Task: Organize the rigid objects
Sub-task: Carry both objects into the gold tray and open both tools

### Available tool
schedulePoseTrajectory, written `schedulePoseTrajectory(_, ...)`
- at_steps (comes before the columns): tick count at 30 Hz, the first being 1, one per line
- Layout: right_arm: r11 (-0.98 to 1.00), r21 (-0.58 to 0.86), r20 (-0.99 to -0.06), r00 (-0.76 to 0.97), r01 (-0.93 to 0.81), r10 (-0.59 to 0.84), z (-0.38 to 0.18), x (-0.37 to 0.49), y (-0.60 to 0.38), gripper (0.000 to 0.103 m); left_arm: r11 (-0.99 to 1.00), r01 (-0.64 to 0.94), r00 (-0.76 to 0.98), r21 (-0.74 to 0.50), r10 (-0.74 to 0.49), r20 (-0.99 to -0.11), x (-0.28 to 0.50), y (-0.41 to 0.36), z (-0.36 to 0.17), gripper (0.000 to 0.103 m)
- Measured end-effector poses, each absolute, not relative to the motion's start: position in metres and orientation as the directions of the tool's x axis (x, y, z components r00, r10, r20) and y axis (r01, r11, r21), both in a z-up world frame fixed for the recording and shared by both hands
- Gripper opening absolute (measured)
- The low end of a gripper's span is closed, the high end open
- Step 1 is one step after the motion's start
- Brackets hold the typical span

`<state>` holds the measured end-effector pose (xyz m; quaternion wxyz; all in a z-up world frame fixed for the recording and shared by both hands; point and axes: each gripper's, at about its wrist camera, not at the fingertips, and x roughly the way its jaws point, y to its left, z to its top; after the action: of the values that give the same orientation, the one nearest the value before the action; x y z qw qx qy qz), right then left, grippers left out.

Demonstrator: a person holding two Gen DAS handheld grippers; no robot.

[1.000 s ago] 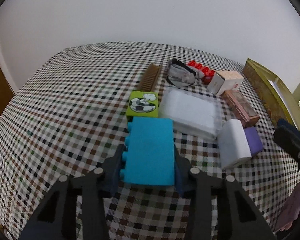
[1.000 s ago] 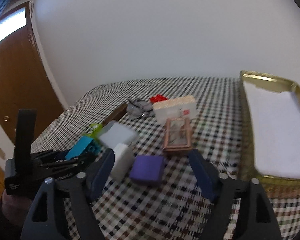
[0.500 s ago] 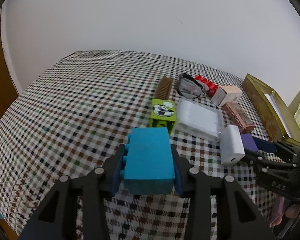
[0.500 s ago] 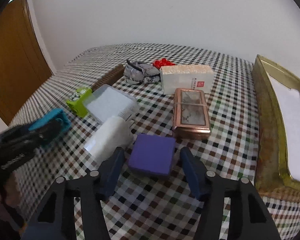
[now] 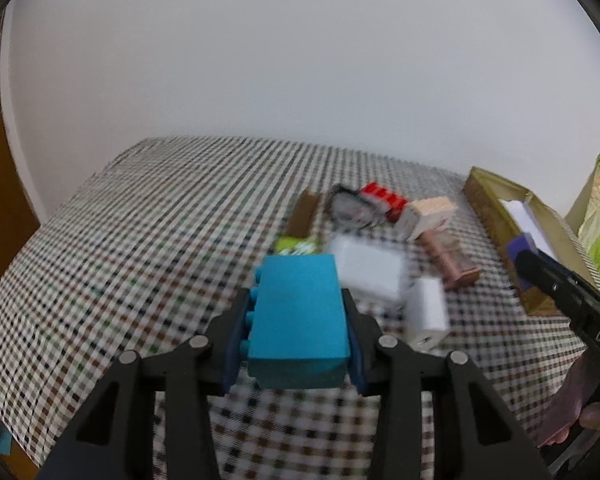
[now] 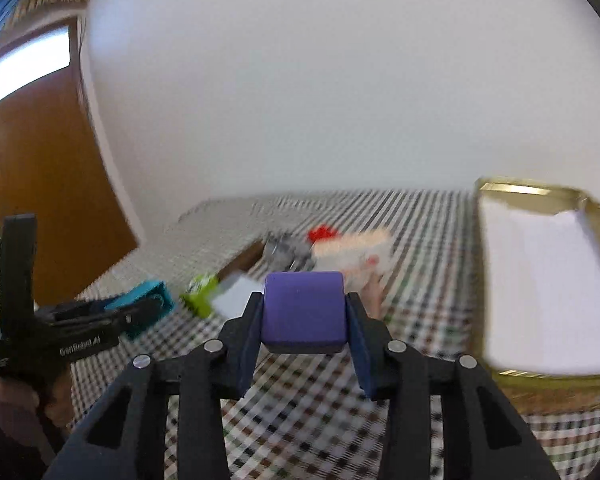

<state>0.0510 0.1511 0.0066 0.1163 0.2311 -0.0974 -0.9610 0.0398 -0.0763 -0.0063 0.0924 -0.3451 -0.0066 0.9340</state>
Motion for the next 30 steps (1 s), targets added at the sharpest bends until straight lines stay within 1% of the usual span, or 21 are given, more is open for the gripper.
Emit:
schedulePoseTrajectory(3, -0.961, 0.251, -0.354, -0.912, 0.119, -0.205, 0.019, 0.064, 0.182, 0.043, -0.976, -0.207, -0.759, -0.061, 0.2, -0.619, 0.039, -0.053, 0.007, 0.041)
schedulePoseTrajectory(7, -0.982, 0.186, -0.326, -0.944, -0.02, -0.042, 0.028, 0.078, 0.23, 0.043, -0.963, -0.267, -0.766, -0.046, 0.241, -0.596, 0.036, -0.013, 0.02, 0.041)
schedulePoseTrajectory(10, -0.978, 0.177, -0.337, -0.941, -0.107, 0.042, 0.028, 0.087, 0.275, 0.043, -0.943, -0.33, -0.764, -0.042, 0.293, -0.575, 0.033, 0.023, 0.026, 0.041)
schedulePoseTrajectory(12, -0.973, 0.144, -0.358, -0.926, -0.181, 0.119, 0.025, 0.085, 0.3, 0.043, -0.926, -0.376, -0.755, -0.045, 0.334, -0.564, 0.03, 0.05, 0.028, 0.041)
schedulePoseTrajectory(14, -0.967, 0.116, -0.386, -0.908, -0.225, 0.164, 0.021, 0.083, 0.32, 0.043, -0.907, -0.418, -0.737, -0.058, 0.376, -0.562, 0.025, 0.077, 0.028, 0.041)
schedulePoseTrajectory(16, -0.964, 0.103, -0.406, -0.895, -0.246, 0.185, 0.017, 0.076, 0.33, 0.043, -0.888, -0.454, -0.718, -0.067, 0.41, -0.562, 0.02, 0.103, 0.028, 0.041)
schedulePoseTrajectory(19, -0.955, 0.134, -0.438, -0.88, -0.266, 0.184, 0.011, 0.072, 0.342, 0.043, -0.861, -0.503, -0.687, -0.074, 0.45, -0.571, 0.016, 0.145, 0.025, 0.041)
schedulePoseTrajectory(22, -0.959, 0.078, -0.462, -0.862, -0.273, 0.208, 0.007, 0.063, 0.338, 0.043, -0.84, -0.538, -0.664, -0.072, 0.474, -0.578, 0.015, 0.178, 0.021, 0.041)
schedulePoseTrajectory(23, -0.961, 0.082, -0.475, -0.858, -0.265, 0.197, 0.006, 0.06, 0.338, 0.043, -0.835, -0.545, -0.654, -0.074, 0.479, -0.585, 0.013, 0.188, 0.017, 0.041)
schedulePoseTrajectory(28, -0.951, 0.142, -0.519, -0.838, -0.276, 0.166, 0.0, 0.048, 0.345, 0.043, -0.823, -0.561, -0.6, -0.088, 0.477, -0.642, 0.002, 0.216, -0.006, 0.041)
schedulePoseTrajectory(30, -0.948, 0.158, -0.543, -0.826, -0.275, 0.149, -0.006, 0.045, 0.351, 0.043, -0.821, -0.564, -0.596, -0.085, 0.476, -0.647, 0.001, 0.218, -0.009, 0.041)
